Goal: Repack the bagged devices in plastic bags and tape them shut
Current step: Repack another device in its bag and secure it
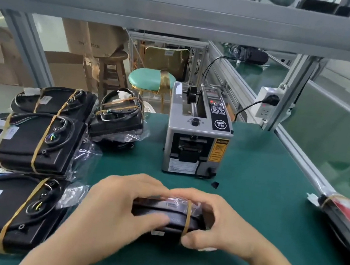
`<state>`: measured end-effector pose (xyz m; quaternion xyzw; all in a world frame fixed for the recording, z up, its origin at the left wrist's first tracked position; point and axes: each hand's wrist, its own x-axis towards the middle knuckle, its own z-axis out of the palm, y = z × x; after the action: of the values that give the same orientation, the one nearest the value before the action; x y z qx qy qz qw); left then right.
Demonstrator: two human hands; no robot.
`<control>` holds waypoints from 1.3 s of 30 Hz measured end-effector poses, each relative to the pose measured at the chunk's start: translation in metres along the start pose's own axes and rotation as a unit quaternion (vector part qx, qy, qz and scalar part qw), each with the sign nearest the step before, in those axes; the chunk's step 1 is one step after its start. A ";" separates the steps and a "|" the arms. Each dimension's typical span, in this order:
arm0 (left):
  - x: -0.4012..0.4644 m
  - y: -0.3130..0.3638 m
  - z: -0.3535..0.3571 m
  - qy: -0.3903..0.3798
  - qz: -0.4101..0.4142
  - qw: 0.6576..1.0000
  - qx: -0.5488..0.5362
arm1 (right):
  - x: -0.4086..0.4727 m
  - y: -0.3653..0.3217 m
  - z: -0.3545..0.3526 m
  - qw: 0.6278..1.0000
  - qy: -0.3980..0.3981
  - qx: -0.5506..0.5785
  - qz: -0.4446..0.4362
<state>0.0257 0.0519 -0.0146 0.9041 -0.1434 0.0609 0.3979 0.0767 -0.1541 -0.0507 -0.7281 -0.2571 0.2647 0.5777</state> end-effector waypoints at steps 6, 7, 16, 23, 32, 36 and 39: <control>0.003 0.001 0.008 0.025 -0.004 1.000 0.007 | -0.007 0.005 -0.002 0.995 0.074 -0.014 -0.058; 0.003 0.001 0.009 0.031 -0.006 0.999 0.017 | -0.007 0.007 -0.001 0.994 0.088 -0.021 -0.067; 0.013 0.006 0.022 0.106 -0.018 0.981 0.161 | -0.008 0.012 0.016 0.979 0.185 0.024 -0.082; 0.013 0.005 0.016 0.090 -0.018 0.993 0.070 | 0.001 0.002 0.022 0.970 0.227 0.087 -0.028; 0.001 -0.012 0.004 -0.044 0.111 0.949 0.290 | 0.018 -0.009 0.015 0.977 0.204 0.007 0.055; 0.005 -0.017 0.004 -0.026 0.132 0.940 0.312 | 0.019 -0.005 0.014 0.973 0.210 0.062 0.071; -0.001 -0.022 -0.003 0.004 0.097 0.941 0.324 | 0.029 0.004 0.002 0.916 0.376 0.101 0.093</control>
<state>0.0310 0.0681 -0.0282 0.9655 -0.2018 0.1460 0.0764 0.0966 -0.1333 -0.0575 -0.7319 0.0762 0.0483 0.6754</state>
